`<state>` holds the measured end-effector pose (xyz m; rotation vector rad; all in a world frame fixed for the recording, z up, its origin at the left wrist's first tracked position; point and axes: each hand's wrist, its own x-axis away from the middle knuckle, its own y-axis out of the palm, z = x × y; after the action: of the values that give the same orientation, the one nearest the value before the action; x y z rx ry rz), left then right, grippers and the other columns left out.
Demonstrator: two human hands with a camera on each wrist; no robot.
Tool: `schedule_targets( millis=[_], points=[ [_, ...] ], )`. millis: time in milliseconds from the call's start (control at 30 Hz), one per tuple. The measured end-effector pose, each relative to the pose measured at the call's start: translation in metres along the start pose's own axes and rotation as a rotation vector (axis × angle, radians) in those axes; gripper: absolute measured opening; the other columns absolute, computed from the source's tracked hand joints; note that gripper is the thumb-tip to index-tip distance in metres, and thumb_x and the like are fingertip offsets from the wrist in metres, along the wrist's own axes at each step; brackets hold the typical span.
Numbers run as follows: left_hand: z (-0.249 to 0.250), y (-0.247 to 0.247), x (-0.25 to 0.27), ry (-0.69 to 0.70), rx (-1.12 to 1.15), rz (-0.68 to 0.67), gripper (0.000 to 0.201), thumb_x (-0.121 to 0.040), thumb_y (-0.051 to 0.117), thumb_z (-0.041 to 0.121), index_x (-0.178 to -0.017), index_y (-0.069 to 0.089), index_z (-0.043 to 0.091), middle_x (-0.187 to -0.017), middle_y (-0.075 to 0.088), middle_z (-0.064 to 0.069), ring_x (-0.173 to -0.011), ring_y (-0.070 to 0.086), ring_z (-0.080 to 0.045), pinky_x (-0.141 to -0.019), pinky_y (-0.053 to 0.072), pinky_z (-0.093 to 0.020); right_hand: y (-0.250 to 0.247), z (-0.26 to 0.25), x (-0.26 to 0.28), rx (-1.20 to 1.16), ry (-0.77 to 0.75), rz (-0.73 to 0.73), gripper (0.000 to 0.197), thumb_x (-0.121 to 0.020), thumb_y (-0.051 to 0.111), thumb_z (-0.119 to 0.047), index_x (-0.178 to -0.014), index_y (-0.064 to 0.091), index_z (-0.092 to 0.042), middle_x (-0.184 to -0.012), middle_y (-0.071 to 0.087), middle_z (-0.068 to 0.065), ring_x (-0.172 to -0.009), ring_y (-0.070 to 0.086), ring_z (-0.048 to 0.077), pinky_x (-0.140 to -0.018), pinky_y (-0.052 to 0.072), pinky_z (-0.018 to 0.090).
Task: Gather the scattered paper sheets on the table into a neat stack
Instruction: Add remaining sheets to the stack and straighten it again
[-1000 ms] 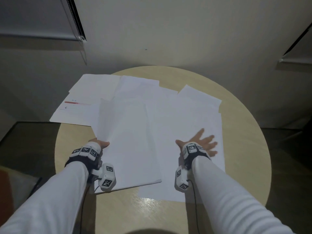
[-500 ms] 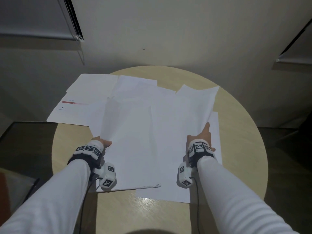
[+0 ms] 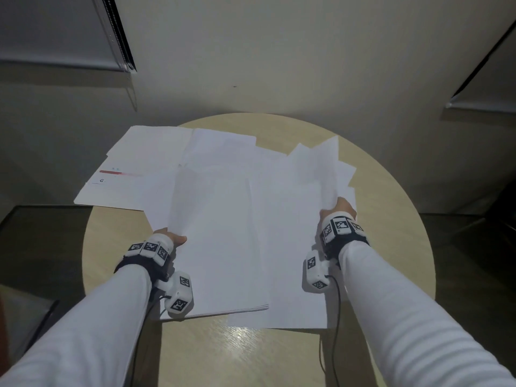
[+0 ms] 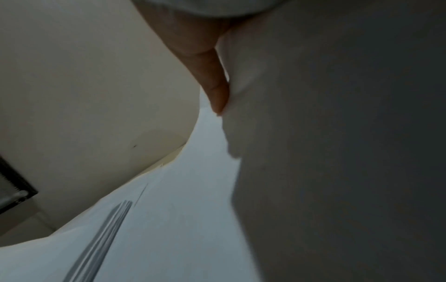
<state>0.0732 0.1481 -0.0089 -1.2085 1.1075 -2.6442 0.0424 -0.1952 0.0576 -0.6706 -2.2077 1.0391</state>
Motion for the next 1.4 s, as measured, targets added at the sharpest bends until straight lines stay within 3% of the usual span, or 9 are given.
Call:
schedule_targets(
  millis=[333,500,633,700,800,933,1133,1267,1400],
  points=[
    [0.008,0.001,0.015,0.001,-0.023,0.06,0.053,-0.094,0.051,0.026,-0.138,0.037,-0.001,-0.143,0.043,-0.017,-0.132,0.042,-0.03,-0.11,0.034,-0.033,-0.062,-0.06,0.01,-0.16,-0.362,0.342,0.033,-0.093,0.044,-0.031,-0.103,0.055,-0.001,-0.1,0.064,0.021,-0.091,0.061,0.035,-0.08,0.048,0.038],
    [0.007,0.003,0.008,-0.002,0.012,-0.005,0.063,-0.088,0.061,0.016,-0.139,0.033,-0.006,-0.143,0.04,-0.022,-0.132,0.041,-0.034,-0.108,0.032,-0.036,-0.086,-0.08,0.017,-0.658,-0.552,0.359,0.026,-0.088,0.056,-0.027,-0.1,0.062,-0.005,-0.093,0.067,0.01,-0.088,0.065,0.026,-0.08,0.053,0.035],
    [0.008,0.007,0.008,0.013,0.161,-0.068,0.04,-0.085,0.064,0.01,-0.121,0.052,-0.005,-0.094,0.061,-0.028,-0.079,0.053,-0.03,-0.079,0.039,-0.038,-0.087,-0.084,0.021,-0.931,-0.521,0.246,0.021,-0.09,0.058,-0.023,-0.092,0.058,-0.002,-0.078,0.059,0.0,-0.07,0.054,0.011,-0.065,0.047,0.021],
    [0.009,0.01,0.01,0.007,0.175,-0.108,0.037,-0.084,0.065,0.009,-0.117,0.053,-0.003,-0.079,0.057,-0.021,-0.069,0.051,-0.028,-0.078,0.037,-0.038,-0.078,-0.08,0.015,-0.885,-0.43,0.184,0.023,-0.092,0.056,-0.027,-0.095,0.056,-0.004,-0.082,0.057,0.0,-0.076,0.051,0.014,-0.067,0.043,0.022],
    [0.011,0.015,0.017,0.01,0.161,-0.108,0.069,-0.084,0.066,0.014,-0.142,0.03,-0.001,-0.132,0.049,-0.026,-0.119,0.05,-0.04,-0.101,0.039,-0.044,-0.052,-0.063,0.002,-0.662,-0.221,0.028,0.054,-0.092,0.049,-0.042,-0.122,0.052,0.004,-0.109,0.055,0.009,-0.098,0.052,0.021,-0.083,0.039,0.029],
    [0.009,0.021,0.02,-0.017,0.231,-0.157,0.069,-0.088,0.062,0.016,-0.143,0.025,-0.003,-0.144,0.037,-0.025,-0.131,0.037,-0.042,-0.108,0.032,-0.049,-0.004,-0.034,0.006,-0.45,-0.101,-0.15,0.052,-0.096,0.046,-0.032,-0.135,0.043,0.002,-0.139,0.046,0.018,-0.126,0.046,0.032,-0.097,0.035,0.029],
    [0.015,0.015,0.021,-0.153,0.476,-0.26,0.086,-0.082,0.022,0.076,-0.15,0.011,0.025,-0.159,0.008,-0.008,-0.146,0.01,-0.032,-0.115,0.01,-0.052,0.06,0.001,0.016,-0.248,0.071,-0.245,0.041,-0.09,0.051,-0.031,-0.116,0.051,0.002,-0.114,0.059,0.02,-0.112,0.057,0.037,-0.091,0.046,0.037],
    [0.011,0.016,0.013,-0.113,0.404,-0.252,0.083,-0.084,0.029,0.071,-0.15,0.015,0.022,-0.157,0.018,-0.008,-0.143,0.021,-0.032,-0.117,0.015,-0.047,0.073,0.003,0.026,-0.125,0.049,-0.296,0.072,-0.075,0.073,-0.033,-0.133,0.036,-0.01,-0.123,0.054,0.012,-0.11,0.057,0.032,-0.088,0.046,0.034],
    [0.011,0.017,0.018,-0.06,0.206,-0.17,0.08,-0.09,0.048,0.049,-0.148,0.014,0.007,-0.152,0.028,-0.016,-0.135,0.036,-0.036,-0.113,0.03,-0.044,0.068,0.005,0.02,0.011,-0.099,-0.269,0.037,-0.075,0.068,-0.022,-0.108,0.057,-0.009,-0.1,0.062,0.008,-0.082,0.057,0.026,-0.068,0.043,0.025]
  ],
)
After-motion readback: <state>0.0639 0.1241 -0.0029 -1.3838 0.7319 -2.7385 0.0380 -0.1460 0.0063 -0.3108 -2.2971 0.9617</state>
